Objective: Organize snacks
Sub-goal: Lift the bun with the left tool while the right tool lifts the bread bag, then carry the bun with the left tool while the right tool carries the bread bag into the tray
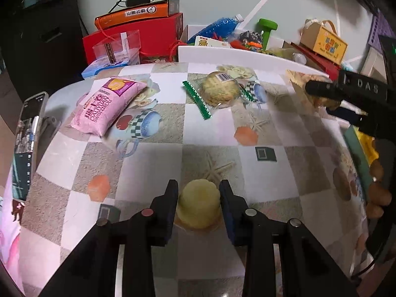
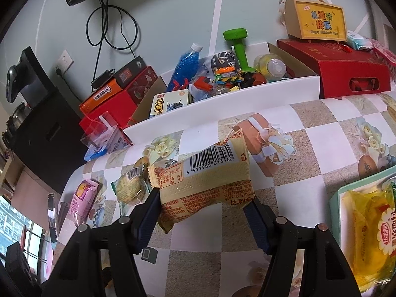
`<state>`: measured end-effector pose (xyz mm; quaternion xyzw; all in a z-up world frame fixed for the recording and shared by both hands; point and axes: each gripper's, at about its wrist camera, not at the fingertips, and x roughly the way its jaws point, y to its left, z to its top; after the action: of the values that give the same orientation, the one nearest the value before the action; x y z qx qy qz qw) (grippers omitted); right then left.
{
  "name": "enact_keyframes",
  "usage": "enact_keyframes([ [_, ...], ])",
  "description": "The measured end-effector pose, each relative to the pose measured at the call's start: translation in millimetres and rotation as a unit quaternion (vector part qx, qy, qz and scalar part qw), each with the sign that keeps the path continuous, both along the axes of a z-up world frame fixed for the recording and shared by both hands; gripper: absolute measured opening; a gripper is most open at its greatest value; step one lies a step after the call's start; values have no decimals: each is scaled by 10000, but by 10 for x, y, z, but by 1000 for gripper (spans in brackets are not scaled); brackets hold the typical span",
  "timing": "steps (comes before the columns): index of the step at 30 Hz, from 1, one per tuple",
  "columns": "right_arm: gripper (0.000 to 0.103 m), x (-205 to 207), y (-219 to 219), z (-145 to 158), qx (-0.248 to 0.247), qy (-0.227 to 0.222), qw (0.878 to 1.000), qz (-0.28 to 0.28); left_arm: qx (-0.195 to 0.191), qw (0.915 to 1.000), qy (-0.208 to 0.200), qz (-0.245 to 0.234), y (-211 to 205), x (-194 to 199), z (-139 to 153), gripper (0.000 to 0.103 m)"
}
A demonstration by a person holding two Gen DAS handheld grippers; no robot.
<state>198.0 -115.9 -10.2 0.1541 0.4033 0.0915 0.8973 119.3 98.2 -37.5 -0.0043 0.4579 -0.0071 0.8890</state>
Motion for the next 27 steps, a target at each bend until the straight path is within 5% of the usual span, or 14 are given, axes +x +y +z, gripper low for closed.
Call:
enact_keyframes([
  [15, 69, -422, -308, 184, -59, 265, 9994, -232, -638, 9978, -85, -148, -184, -160, 286, 34],
  [27, 69, -1159, -1066, 612, -325, 50, 9955, -884, -989, 9908, -376, -843, -910, -244, 795, 34],
])
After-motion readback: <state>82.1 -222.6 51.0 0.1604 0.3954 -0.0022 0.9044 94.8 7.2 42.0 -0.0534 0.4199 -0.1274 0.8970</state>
